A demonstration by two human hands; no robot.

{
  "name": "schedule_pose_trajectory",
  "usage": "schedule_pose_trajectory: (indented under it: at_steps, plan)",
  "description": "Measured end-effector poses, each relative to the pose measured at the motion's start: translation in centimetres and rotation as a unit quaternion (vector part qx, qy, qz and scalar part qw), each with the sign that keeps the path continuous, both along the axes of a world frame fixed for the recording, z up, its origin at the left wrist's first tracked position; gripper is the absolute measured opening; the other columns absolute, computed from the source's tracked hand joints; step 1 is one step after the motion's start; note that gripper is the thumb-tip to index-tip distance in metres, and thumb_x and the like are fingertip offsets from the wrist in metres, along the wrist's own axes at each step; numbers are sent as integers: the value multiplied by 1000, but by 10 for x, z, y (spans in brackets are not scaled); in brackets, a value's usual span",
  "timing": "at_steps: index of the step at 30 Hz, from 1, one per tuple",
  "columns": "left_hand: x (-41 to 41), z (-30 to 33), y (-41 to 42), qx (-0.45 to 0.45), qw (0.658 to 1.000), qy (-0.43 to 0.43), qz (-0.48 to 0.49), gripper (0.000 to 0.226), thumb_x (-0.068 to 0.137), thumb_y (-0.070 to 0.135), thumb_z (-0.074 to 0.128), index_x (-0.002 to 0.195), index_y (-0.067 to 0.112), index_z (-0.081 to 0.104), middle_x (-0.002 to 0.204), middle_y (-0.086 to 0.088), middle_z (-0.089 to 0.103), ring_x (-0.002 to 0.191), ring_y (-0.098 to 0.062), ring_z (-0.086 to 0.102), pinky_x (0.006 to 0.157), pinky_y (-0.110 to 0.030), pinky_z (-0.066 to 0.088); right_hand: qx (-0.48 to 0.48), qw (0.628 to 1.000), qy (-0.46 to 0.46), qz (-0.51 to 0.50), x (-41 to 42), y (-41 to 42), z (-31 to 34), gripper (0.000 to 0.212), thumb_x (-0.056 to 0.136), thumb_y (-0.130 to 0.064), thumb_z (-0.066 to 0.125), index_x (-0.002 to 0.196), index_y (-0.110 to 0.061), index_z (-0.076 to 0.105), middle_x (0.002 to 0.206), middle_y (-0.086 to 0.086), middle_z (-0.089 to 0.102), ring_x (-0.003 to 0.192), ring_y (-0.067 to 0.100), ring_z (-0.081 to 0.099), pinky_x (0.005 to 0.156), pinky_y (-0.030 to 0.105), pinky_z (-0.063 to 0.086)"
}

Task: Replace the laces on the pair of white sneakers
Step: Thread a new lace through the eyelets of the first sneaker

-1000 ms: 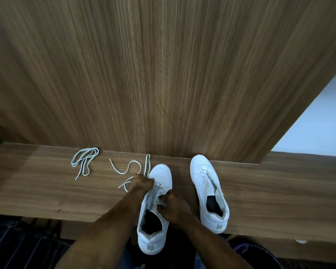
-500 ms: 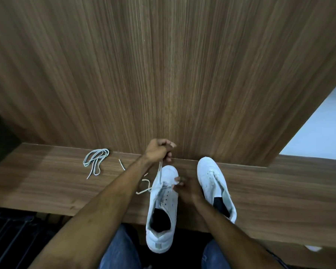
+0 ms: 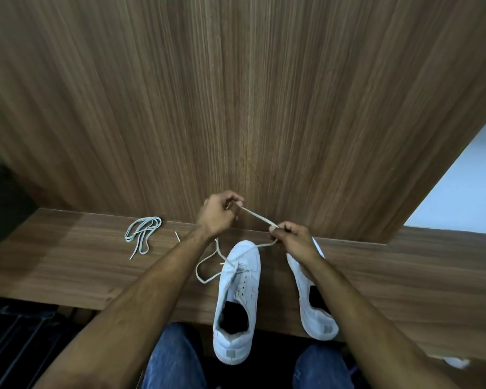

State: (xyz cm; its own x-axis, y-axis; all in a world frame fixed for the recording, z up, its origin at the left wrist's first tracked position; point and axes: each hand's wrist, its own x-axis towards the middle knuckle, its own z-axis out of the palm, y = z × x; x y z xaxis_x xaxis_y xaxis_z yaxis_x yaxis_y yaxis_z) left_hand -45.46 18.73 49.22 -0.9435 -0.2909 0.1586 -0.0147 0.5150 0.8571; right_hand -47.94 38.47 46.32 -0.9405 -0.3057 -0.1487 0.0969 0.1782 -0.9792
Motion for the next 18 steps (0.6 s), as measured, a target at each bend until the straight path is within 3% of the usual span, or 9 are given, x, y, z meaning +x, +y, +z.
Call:
schedule_pose_trajectory:
  at_steps: [3, 6, 8, 9, 12, 15, 18]
  plan:
    - [11, -13, -8, -118, 983, -4, 138, 11, 89, 26, 62, 98, 28, 67, 94, 6, 68, 91, -18, 64, 79, -33, 50, -41, 994, -98, 3, -2, 12, 4, 11, 93, -18, 61, 83, -14, 62, 80, 4, 71, 73, 15, 68, 72, 28, 50]
    - [26, -29, 8, -205, 973, 42, 100, 7, 89, 24, 64, 93, 21, 67, 97, 2, 58, 91, -15, 54, 75, -32, 45, -105, 982, -159, -13, -5, 10, 8, 10, 94, -19, 60, 89, -11, 62, 83, 8, 72, 79, 20, 73, 80, 37, 57]
    - [34, -40, 27, -123, 991, 41, -24, 6, 91, 26, 63, 91, 21, 68, 88, 7, 59, 81, -7, 57, 73, -29, 44, -151, 971, -186, -31, -4, 1, 13, 12, 95, -18, 59, 88, -9, 62, 83, 11, 71, 74, 19, 72, 67, 32, 60]
    - [39, -45, 41, -38, 996, 13, -76, 9, 92, 26, 61, 97, 20, 67, 90, 8, 63, 82, -3, 60, 76, -25, 45, -170, 965, -194, -47, -3, -3, 13, 13, 95, -16, 58, 87, -8, 62, 83, 12, 70, 72, 19, 72, 61, 30, 60]
    - [53, -51, 67, 195, 971, -76, -120, 26, 97, 17, 56, 122, 9, 58, 102, 3, 67, 85, 10, 63, 73, -9, 46, -181, 960, -199, -84, -3, -10, 13, 12, 95, -18, 58, 89, -8, 62, 87, 13, 69, 81, 22, 71, 69, 32, 60]
    - [53, -67, 68, 223, 953, -120, -163, 38, 94, 6, 57, 131, 4, 50, 101, 1, 64, 81, 12, 60, 70, -7, 44, -196, 954, -210, -87, -3, -10, 11, 11, 96, -17, 57, 91, -8, 60, 86, 12, 69, 87, 25, 70, 83, 38, 56]
    - [49, -65, 59, 199, 951, -129, -201, 26, 94, 2, 55, 120, -1, 56, 100, 2, 64, 88, 9, 60, 76, -10, 45, -196, 955, -211, -78, 2, -12, 11, 7, 95, -14, 58, 93, -7, 60, 83, 12, 68, 84, 25, 69, 82, 38, 57]
